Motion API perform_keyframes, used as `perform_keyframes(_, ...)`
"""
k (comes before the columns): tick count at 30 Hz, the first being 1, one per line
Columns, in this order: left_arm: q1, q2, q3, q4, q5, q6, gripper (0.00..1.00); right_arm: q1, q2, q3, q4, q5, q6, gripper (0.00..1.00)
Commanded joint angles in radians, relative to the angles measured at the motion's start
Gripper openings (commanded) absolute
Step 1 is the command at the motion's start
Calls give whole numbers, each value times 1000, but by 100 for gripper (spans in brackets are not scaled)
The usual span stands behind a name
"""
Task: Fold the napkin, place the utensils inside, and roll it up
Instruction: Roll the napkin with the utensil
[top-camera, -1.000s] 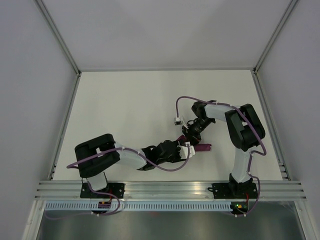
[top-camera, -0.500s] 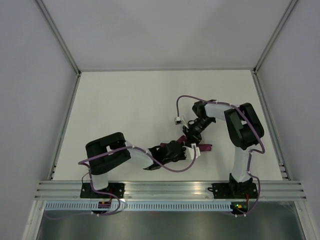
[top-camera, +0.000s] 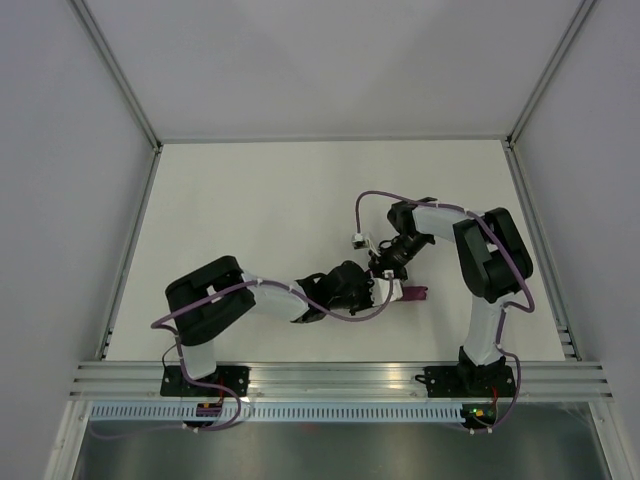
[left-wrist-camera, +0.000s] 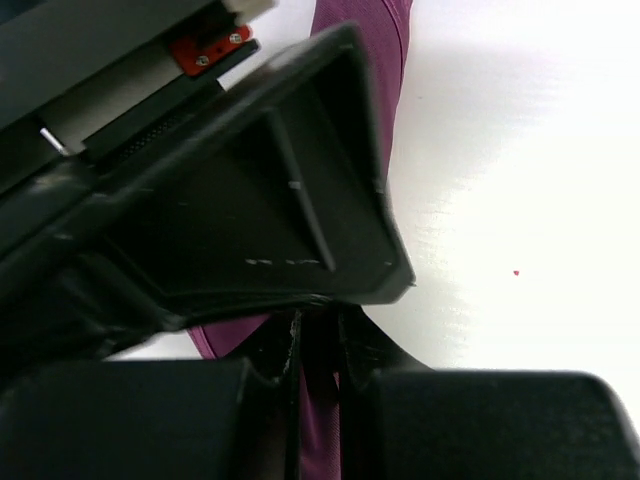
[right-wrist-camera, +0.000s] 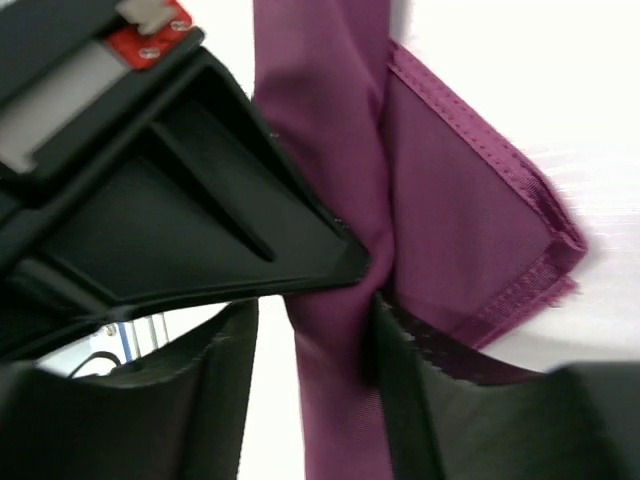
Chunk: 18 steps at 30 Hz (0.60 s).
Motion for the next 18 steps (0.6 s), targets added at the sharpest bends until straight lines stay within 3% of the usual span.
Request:
perform_keyframes(1, 33, 72, -5, -214, 225, -134, 2, -7, -9, -11, 142, 131, -18, 56)
perform_keyframes(7, 82, 120, 48, -315, 386, -171, 2, -65, -56, 38, 117, 77, 2, 59)
perform_keyframes(18, 172, 203, 134, -426, 517, -253, 2, -246, -176, 51, 68, -41, -55, 61)
